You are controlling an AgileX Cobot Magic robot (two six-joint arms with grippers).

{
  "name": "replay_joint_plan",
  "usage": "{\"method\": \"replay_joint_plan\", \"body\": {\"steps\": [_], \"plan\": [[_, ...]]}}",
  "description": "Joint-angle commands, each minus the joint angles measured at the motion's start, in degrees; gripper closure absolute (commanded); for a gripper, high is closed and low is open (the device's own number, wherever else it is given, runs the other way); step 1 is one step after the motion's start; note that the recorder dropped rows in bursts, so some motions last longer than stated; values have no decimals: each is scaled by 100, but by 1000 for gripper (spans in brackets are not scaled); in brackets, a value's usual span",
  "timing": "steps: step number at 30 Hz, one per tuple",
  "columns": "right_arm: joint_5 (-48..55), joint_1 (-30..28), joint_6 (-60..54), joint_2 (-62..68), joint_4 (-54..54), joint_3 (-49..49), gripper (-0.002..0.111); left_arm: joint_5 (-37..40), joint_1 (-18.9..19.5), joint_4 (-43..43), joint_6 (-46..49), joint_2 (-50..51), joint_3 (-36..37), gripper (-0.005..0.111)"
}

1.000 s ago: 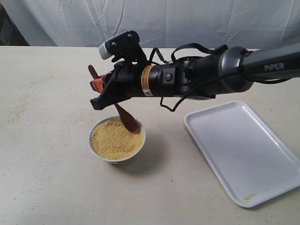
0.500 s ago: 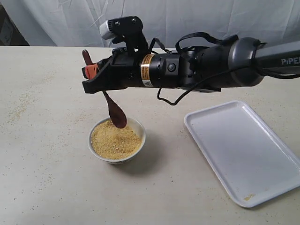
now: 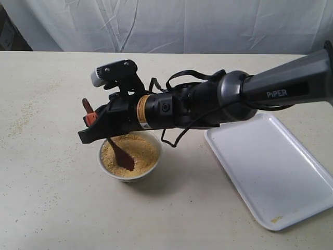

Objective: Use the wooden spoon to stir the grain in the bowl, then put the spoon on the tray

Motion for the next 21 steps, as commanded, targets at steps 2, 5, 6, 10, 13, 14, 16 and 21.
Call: {"method": "replay_joint_plan", "body": {"steps": [2, 5, 6, 10, 13, 14, 16, 21], "plan": [[227, -76, -311, -305, 75, -21, 107, -21, 4, -4, -19, -28, 21, 107], [230, -76, -792, -595, 89, -50, 107, -21, 4, -4, -19, -28, 21, 107], [343, -76, -987, -666, 101, -94, 107, -21, 4, -4, -19, -28, 21, 107], [773, -76, -1315, -695, 101, -254, 107, -21, 4, -4, -19, -28, 21, 107], [910, -76, -1315, -512, 101, -263, 107, -21, 4, -4, -19, -28, 21, 107], [918, -76, -1289, -399, 101, -263, 107, -21, 4, -4, -19, -28, 21, 107], [922, -76, -1151, -129, 101, -263, 107, -21, 4, -4, -19, -28, 21, 107], [317, -76, -461, 82, 101, -263, 107, -21, 4, -4, -19, -28, 21, 107]]}}
